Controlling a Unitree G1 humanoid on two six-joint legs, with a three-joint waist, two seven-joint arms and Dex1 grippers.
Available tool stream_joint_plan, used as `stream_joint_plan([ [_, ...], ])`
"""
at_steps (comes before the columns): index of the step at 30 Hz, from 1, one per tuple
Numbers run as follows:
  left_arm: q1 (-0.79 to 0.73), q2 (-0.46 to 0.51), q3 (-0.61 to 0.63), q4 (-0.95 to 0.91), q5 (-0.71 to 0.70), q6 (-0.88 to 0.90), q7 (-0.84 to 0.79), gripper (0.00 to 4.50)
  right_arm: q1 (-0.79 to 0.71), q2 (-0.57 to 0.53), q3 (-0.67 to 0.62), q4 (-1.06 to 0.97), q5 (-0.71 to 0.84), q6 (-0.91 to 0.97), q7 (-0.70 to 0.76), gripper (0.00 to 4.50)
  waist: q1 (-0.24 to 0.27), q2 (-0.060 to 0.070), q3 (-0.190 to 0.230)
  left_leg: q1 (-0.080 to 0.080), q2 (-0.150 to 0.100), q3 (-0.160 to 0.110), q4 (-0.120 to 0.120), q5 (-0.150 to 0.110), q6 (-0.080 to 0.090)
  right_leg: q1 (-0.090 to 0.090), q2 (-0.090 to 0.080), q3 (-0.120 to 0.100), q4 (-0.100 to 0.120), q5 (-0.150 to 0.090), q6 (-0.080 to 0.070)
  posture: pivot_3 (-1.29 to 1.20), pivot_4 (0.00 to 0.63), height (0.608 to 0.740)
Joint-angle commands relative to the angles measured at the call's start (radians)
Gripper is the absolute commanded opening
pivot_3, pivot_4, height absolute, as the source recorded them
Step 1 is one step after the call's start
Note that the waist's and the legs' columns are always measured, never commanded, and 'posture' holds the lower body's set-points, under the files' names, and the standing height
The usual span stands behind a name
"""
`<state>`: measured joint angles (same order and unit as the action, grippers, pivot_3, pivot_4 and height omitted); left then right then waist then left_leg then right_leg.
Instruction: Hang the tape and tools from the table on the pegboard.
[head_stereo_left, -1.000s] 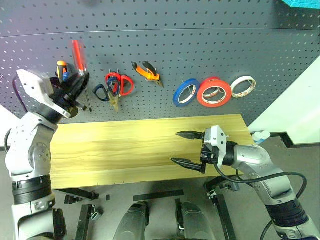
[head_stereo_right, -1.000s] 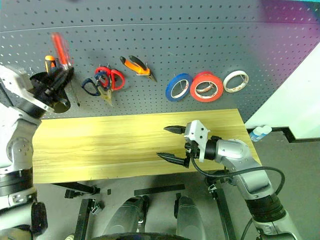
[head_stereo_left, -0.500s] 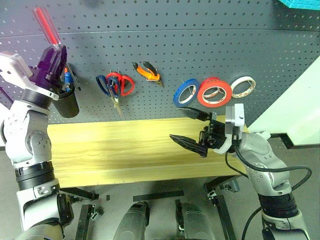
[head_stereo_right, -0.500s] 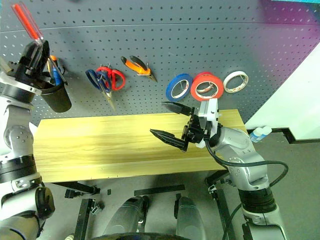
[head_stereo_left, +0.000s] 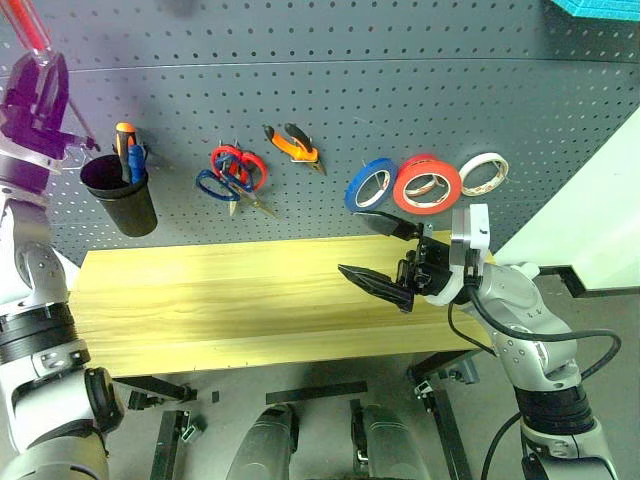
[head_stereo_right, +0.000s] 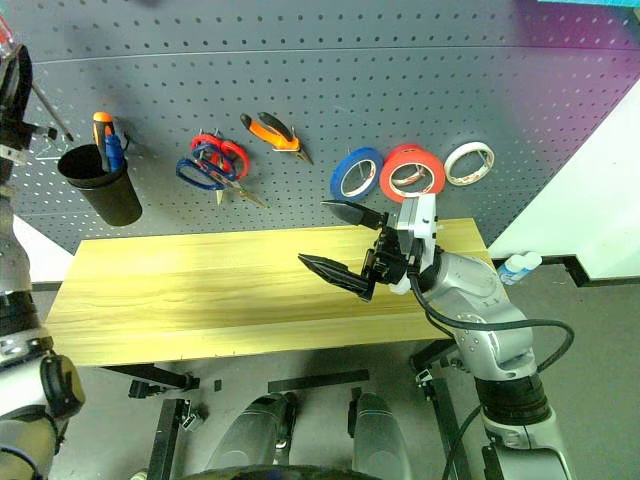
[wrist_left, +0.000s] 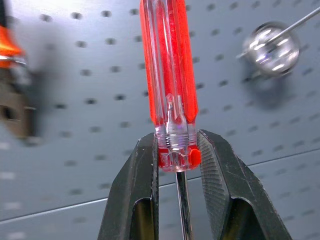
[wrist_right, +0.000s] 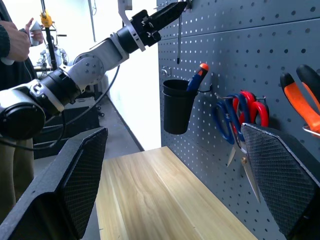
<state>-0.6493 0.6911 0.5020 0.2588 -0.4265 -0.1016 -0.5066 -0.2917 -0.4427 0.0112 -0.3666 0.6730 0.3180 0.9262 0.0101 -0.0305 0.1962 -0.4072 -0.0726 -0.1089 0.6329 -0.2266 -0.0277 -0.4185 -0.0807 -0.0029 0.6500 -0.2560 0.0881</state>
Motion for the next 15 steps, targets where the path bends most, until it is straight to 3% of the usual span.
stream_joint_plan([
  [1, -0.047, 0.051, 0.028, 0.067, 0.019, -0.089, -0.014, 0.78, -0.007, 0.006, -0.015, -0.036, 0.021, -0.009, -0.001, 4.50, 0.000, 0.000, 0.000, 0.000, 0.000, 0.000, 0.000, 0.000, 0.000, 0.000, 0.000, 0.000, 0.000, 0.000, 0.000, 0.01, 0.106, 0.740],
  [15, -0.053, 0.031, -0.033, 0.374, 0.072, -0.277, -0.085, 0.78, -0.005, 0.002, -0.017, -0.037, 0.019, -0.010, 0.001, 4.50, -0.001, -0.002, -0.013, 0.000, 0.000, 0.000, 0.002, 0.000, 0.000, 0.000, 0.000, 0.000, 0.002, 0.001, 0.000, 0.01, 0.101, 0.740],
])
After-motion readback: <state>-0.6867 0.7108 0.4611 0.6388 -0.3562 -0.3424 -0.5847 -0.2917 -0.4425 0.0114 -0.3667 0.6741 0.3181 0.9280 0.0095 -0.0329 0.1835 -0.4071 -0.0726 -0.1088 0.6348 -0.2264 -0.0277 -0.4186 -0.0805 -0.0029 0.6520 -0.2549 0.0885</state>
